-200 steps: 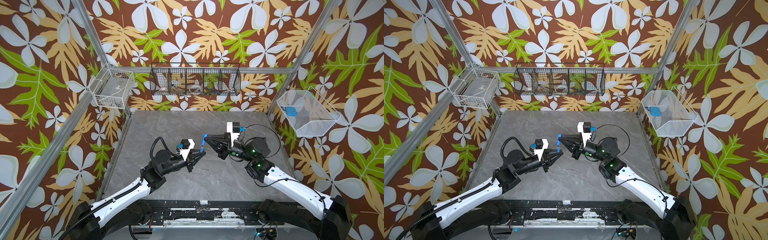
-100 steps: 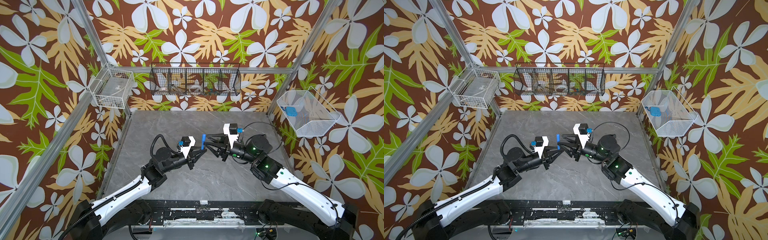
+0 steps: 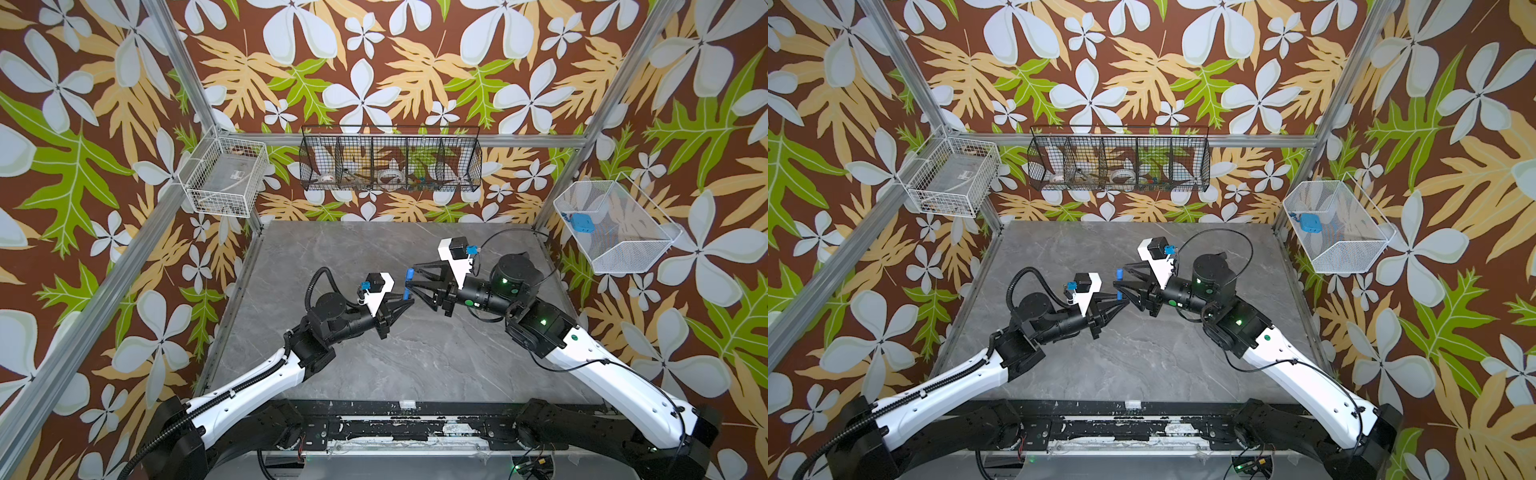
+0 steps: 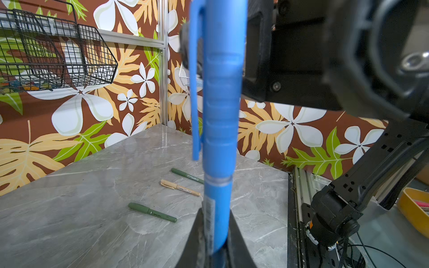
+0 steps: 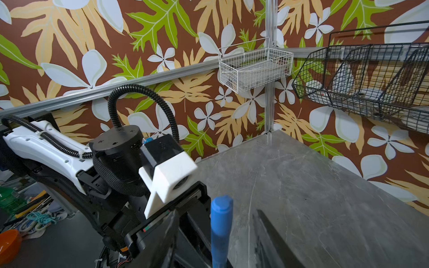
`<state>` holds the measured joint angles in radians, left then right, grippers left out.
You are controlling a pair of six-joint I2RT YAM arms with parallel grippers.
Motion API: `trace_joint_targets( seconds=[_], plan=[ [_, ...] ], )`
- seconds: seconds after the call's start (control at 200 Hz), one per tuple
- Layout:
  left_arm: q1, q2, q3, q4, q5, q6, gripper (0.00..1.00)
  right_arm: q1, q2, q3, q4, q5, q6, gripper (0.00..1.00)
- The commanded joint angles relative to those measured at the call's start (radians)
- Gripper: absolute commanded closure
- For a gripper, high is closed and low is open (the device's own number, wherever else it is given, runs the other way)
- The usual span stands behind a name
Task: Insert pens into pen caps
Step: Put on the pen cap to the pen.
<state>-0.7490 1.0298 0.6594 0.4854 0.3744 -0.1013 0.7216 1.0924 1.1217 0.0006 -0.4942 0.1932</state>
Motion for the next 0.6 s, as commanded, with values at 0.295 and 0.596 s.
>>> trace_joint_targets(
  seconds=[0.295,0.596],
  plan=[
    [-0.001,-0.007,-0.018,0.022,-0.023,0.014,1.00,-0.004,0.054,0.080,-0.061,-0.002,0.023,0.49],
    [-0.001,-0.007,-0.018,0.025,-0.027,0.015,1.00,-0.004,0.066,0.075,-0.074,-0.003,0.031,0.59]
  ],
)
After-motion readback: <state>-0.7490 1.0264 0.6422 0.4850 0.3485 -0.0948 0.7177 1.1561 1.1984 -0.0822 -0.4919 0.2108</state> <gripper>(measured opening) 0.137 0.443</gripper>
